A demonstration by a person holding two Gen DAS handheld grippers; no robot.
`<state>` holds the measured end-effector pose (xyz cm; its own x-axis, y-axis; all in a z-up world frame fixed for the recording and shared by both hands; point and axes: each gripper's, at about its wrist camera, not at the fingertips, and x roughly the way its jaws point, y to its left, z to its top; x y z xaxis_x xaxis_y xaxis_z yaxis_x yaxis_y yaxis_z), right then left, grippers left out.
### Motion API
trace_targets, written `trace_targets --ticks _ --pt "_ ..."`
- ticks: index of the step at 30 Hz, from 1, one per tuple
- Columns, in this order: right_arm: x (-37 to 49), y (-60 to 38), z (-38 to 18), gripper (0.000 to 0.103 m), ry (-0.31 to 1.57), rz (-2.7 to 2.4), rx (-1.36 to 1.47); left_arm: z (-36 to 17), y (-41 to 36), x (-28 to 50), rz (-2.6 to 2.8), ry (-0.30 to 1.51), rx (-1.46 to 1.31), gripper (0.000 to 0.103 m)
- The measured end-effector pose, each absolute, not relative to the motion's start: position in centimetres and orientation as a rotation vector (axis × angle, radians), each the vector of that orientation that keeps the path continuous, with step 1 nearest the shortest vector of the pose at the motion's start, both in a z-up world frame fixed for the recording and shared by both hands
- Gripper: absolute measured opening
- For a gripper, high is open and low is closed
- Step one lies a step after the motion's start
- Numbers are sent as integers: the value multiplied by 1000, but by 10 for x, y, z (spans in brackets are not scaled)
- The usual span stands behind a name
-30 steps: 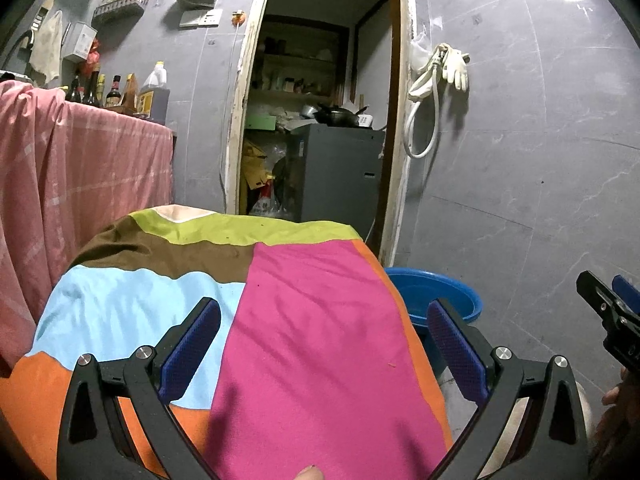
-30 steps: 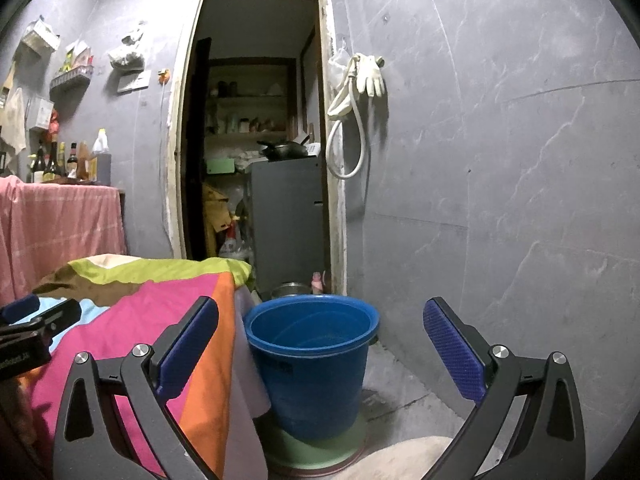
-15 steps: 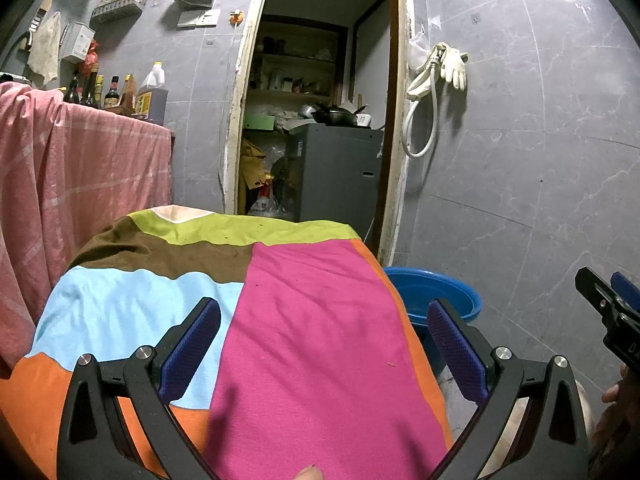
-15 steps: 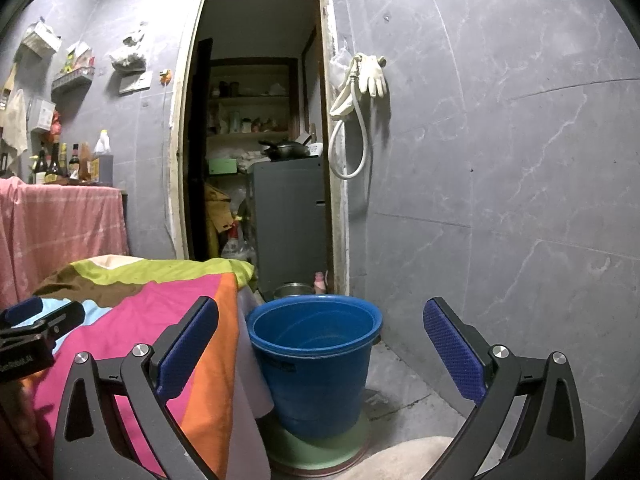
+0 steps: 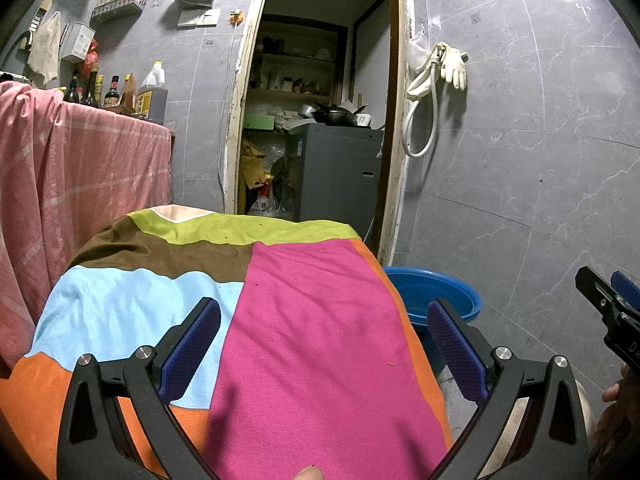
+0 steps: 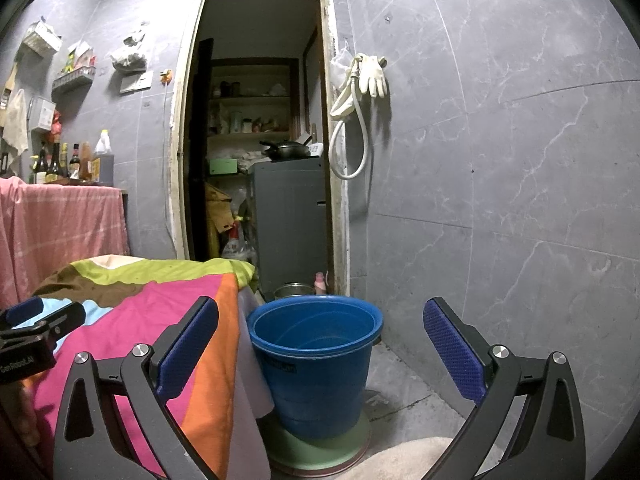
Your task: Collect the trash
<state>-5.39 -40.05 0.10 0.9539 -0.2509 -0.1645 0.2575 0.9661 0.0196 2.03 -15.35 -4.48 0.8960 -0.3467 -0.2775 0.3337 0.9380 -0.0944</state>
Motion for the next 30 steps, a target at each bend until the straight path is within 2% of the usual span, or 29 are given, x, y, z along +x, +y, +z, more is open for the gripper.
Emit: trace_targets --ticks 30 --pt "-54 -399 1 103 163 -255 36 -45 -152 21 -353 295 -46 101"
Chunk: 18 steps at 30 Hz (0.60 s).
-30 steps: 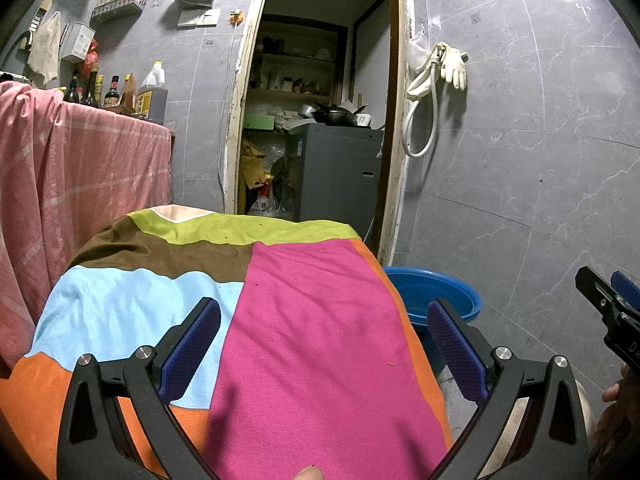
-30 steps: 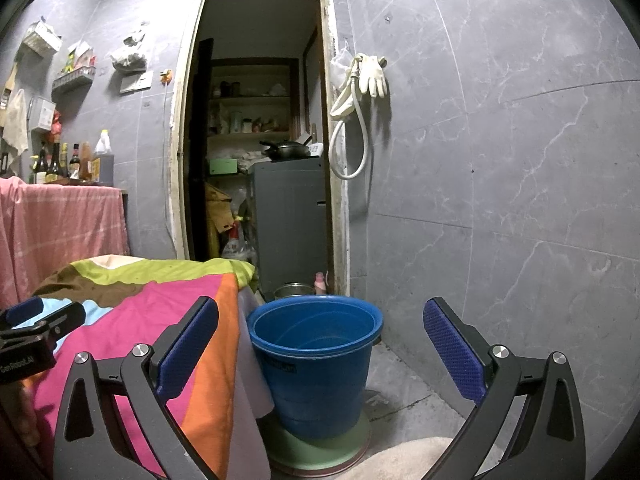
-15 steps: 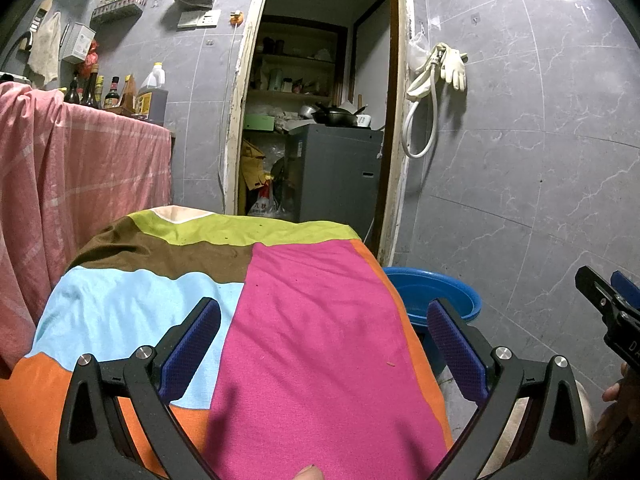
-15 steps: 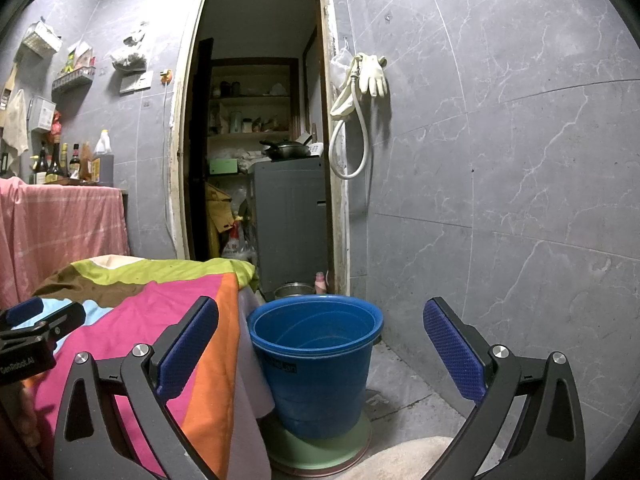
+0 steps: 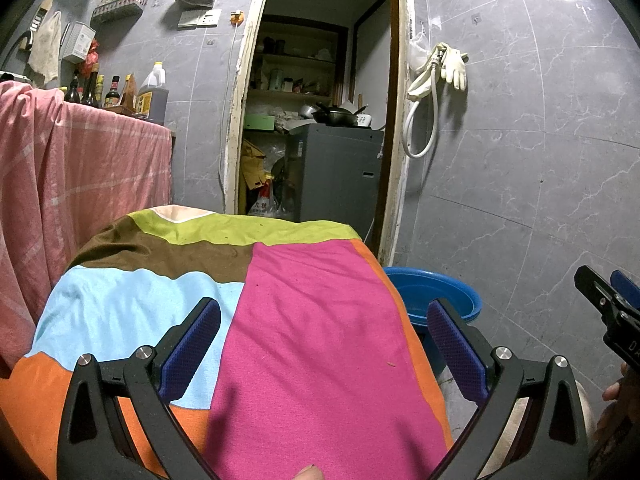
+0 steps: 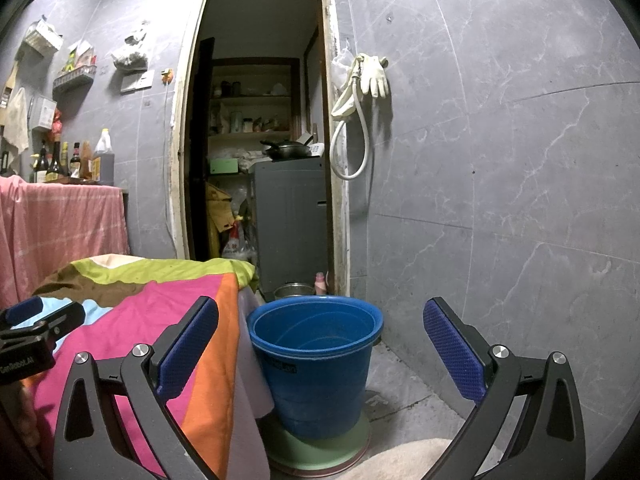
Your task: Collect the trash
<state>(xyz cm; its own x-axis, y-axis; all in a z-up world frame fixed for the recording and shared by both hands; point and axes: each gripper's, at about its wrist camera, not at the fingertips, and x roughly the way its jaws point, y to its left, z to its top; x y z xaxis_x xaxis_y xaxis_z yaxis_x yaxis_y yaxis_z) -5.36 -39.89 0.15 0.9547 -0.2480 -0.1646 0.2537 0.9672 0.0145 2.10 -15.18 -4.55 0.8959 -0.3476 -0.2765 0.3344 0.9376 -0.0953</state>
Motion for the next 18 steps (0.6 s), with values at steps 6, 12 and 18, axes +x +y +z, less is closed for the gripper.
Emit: trace_targets --ticks 6,12,18 --pt "-54 -398 2 103 162 -255 35 -45 -151 21 -354 294 -45 101" --pt "-54 -397 2 103 164 -255 36 -45 -151 21 -354 296 -47 101" --pt "-54 -397 2 103 163 -256 35 -46 -151 21 -354 295 -49 101"
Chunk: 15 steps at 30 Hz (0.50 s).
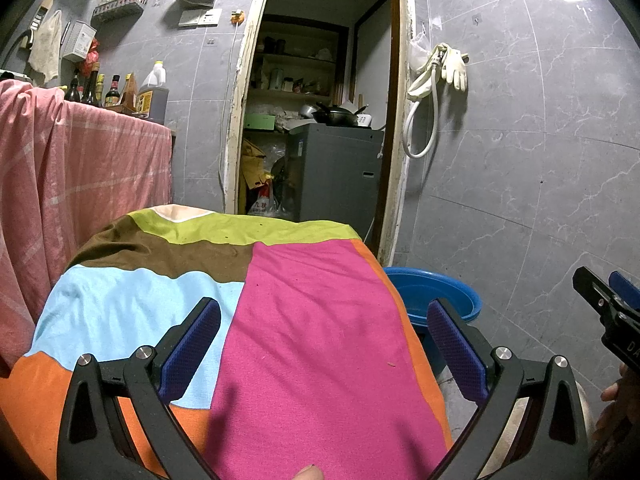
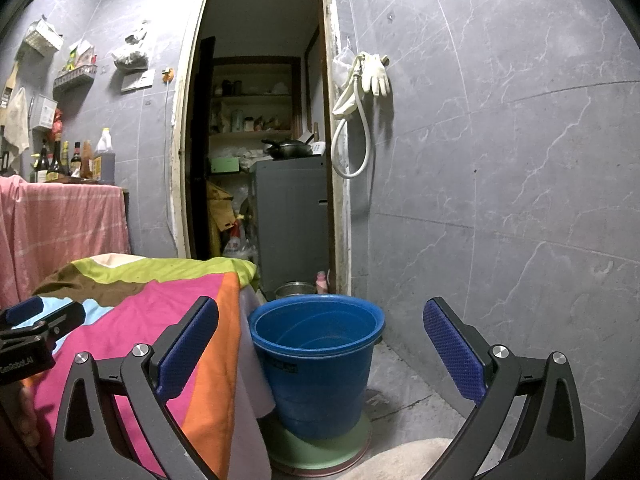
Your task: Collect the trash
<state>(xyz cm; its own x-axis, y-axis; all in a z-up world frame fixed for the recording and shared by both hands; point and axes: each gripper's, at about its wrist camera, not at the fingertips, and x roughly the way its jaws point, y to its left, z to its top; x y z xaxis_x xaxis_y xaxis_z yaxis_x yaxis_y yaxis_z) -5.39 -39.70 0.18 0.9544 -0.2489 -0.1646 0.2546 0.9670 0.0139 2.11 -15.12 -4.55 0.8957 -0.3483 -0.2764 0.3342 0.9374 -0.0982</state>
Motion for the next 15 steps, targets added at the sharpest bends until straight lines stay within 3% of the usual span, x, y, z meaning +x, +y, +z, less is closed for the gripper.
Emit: trace_targets --ticks 15 --pt "-54 -398 2 103 165 -255 36 -46 -151 21 -353 294 -48 101"
